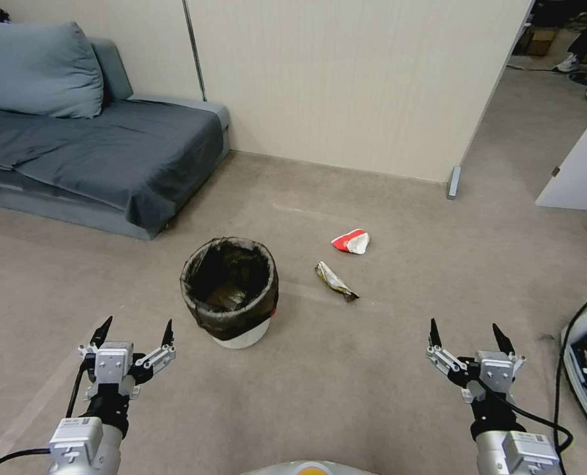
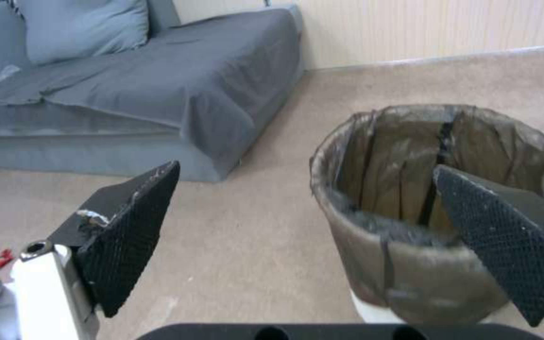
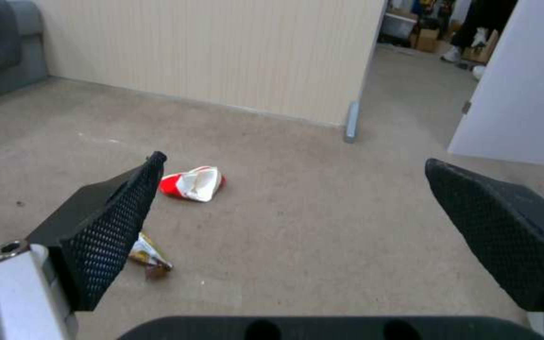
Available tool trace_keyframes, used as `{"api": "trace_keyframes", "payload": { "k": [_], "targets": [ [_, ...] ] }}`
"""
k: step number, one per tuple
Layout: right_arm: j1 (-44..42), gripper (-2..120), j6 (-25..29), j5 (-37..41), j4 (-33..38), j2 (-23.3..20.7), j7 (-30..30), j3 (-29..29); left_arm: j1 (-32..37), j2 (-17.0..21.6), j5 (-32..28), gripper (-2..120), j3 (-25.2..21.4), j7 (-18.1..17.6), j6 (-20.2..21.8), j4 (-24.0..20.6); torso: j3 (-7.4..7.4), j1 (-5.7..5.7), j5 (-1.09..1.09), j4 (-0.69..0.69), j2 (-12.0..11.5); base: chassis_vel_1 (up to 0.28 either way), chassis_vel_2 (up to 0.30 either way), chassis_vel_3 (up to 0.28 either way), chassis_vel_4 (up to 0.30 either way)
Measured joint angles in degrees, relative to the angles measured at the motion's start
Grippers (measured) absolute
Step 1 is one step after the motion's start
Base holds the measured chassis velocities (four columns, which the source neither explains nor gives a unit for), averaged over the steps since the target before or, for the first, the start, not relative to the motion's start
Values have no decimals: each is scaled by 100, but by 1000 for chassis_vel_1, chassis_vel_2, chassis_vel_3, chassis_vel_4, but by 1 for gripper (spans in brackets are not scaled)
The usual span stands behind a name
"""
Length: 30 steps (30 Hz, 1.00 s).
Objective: Pick up the trash bin, then pick up the garbage from the floor and place it into the trash bin.
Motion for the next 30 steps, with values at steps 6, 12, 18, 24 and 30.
{"api": "trace_keyframes", "payload": {
  "k": [6,12,18,24,30],
  "targets": [
    [17,100,15,-1,-7,0,0,11,-12,-11,-56,100,-42,-8,-17,31,0,0,1,0,0,-139,148,150,-135],
    [33,100,25,-3,-19,0,-2,13,-38,-14,-146,100,-61,-7,42,38,0,0,0,0,0,-164,155,151,-142],
    [35,100,31,0,-22,0,-2,10,-41,-16,-156,100,-63,-4,61,41,0,0,0,0,0,-132,111,111,-121],
    [36,100,34,2,-26,0,-5,9,-41,-17,-157,100,-65,-2,64,45,0,0,0,1,0,-88,104,103,-97],
    [94,100,-248,395,-27,-2,89,9,-466,390,-1106,100,-234,61,1602,331,2,1,-9,7,0,-107,103,96,-100]
  ]
}}
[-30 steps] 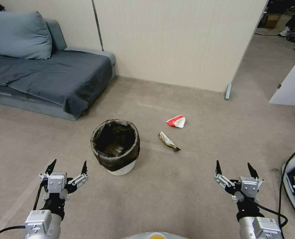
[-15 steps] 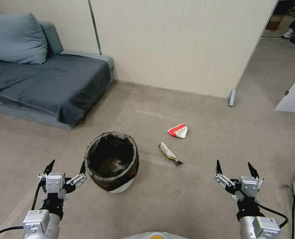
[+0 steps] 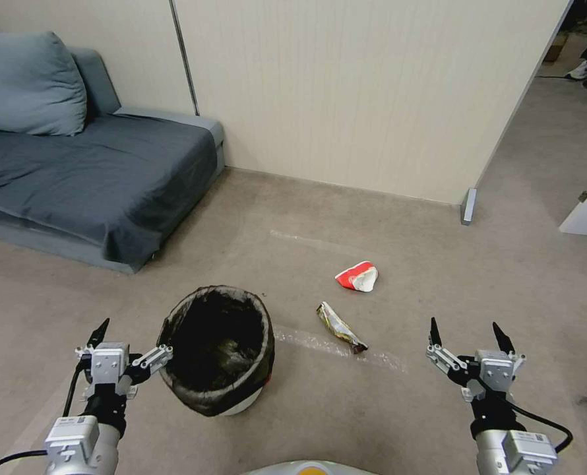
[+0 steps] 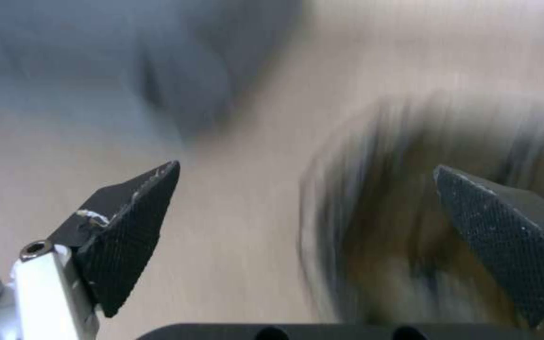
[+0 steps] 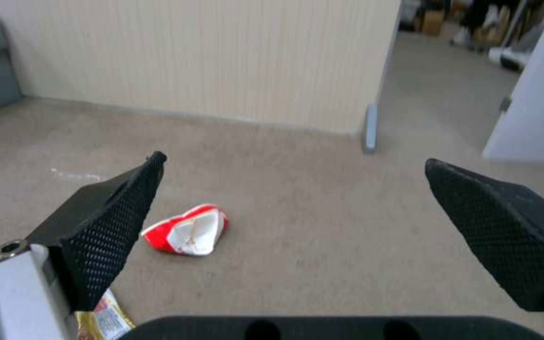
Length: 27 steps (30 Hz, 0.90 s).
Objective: Pick up the trash bin, then pick up the garbage from the floor and place it into the trash bin.
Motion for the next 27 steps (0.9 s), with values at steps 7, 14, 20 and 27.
{"api": "trace_keyframes", "payload": {
  "k": [7,14,20,27],
  "targets": [
    [30,100,-445,311,15,1,90,5,-1189,848,-716,100,48,-13,1163,406,-1,0,11,-9,0,-5,12,16,-6],
    [112,100,-714,303,24,-32,114,-39,-1818,1137,-1128,100,138,-148,1786,723,-1,-1,9,-7,0,0,0,0,0],
    [103,100,-716,241,11,-13,111,-57,-1925,1227,-1359,100,170,-261,2036,796,-2,-1,9,-7,0,0,0,0,0],
    [94,100,-711,170,-15,0,111,-171,-1948,1281,-1433,100,144,-349,2071,881,-2,-1,10,-7,0,0,0,0,0]
  ]
}}
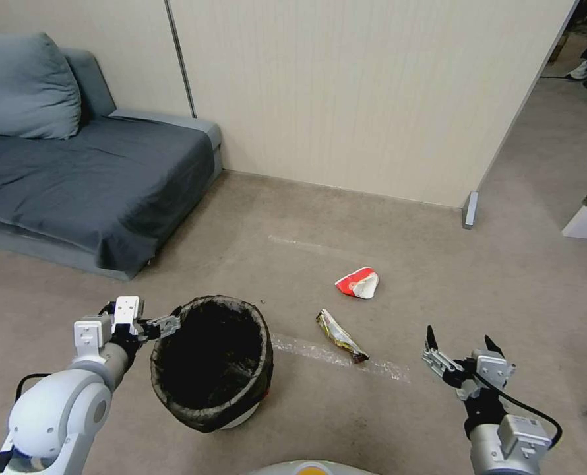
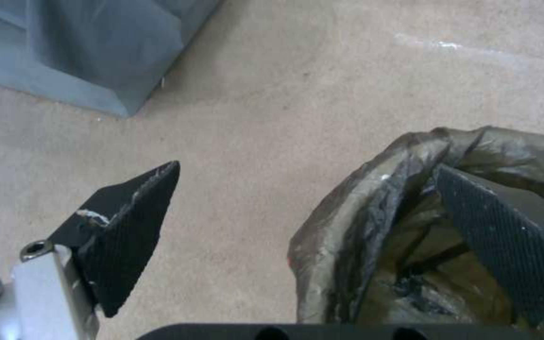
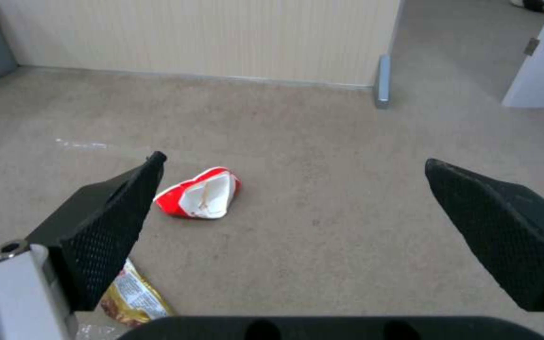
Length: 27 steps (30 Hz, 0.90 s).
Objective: Pick up the trash bin, then pick up the garbage from the floor and place it into the trash bin.
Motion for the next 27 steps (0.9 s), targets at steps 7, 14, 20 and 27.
{"api": "trace_keyframes", "payload": {
  "k": [7,14,20,27],
  "targets": [
    [2,100,2,-12,-24,2,9,-63,27,63,16,100,16,25,-3,161,0,0,0,0,0,0,0,0,0],
    [-1,100,9,-13,-66,2,35,-119,12,62,71,100,39,77,-14,500,0,0,0,0,0,0,0,0,0],
    [-10,100,34,-35,-91,2,51,-146,24,29,181,100,64,238,-21,659,0,0,0,0,0,0,0,0,0],
    [-13,100,73,-78,-137,2,80,-206,37,-9,399,100,86,469,-26,769,0,0,1,0,0,0,0,0,0]
  ]
}}
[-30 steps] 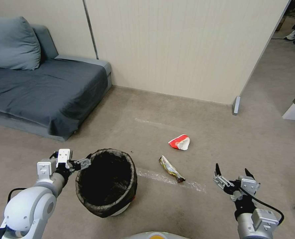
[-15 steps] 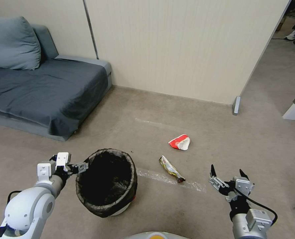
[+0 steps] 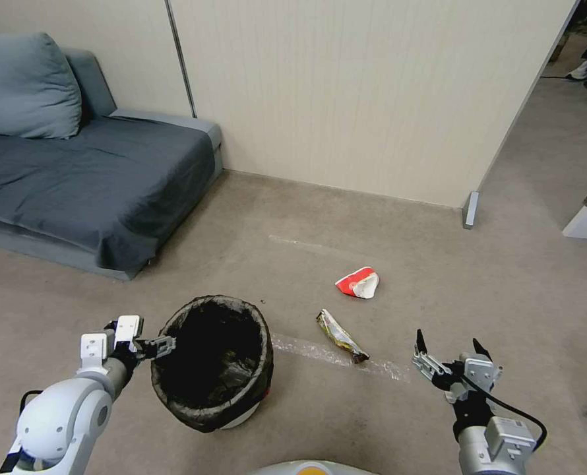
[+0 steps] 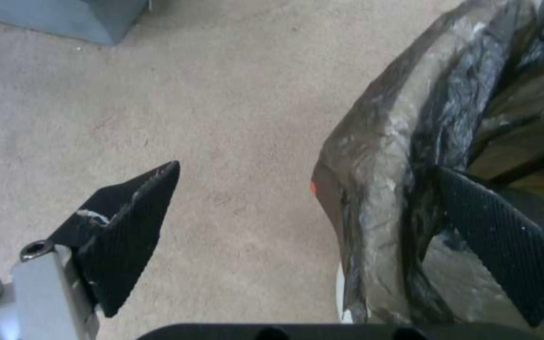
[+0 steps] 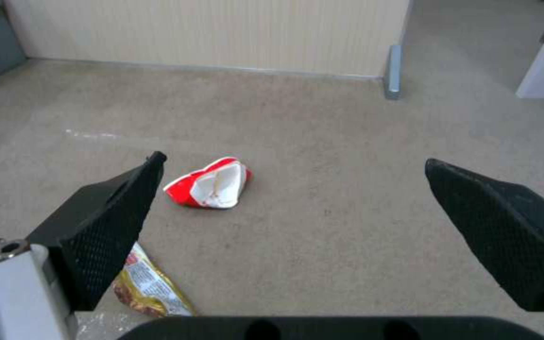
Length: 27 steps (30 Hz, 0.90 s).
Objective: Pick up the trash bin, then pick up the garbage from the floor and place it into the trash bin.
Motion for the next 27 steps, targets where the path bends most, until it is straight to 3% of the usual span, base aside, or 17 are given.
{"api": "trace_keyframes", "payload": {
  "k": [5,9,27],
  "targets": [
    [2,100,50,-39,-36,0,37,-28,19,-24,158,99,7,143,-2,47,0,0,0,0,0,0,0,0,0],
    [17,100,62,-40,-50,0,46,-31,22,-38,182,91,22,197,-4,56,0,0,0,0,0,0,0,0,0],
    [38,100,174,-92,-118,0,30,-119,-56,-62,263,27,133,446,-7,229,0,0,0,0,0,0,0,0,0]
  ]
}}
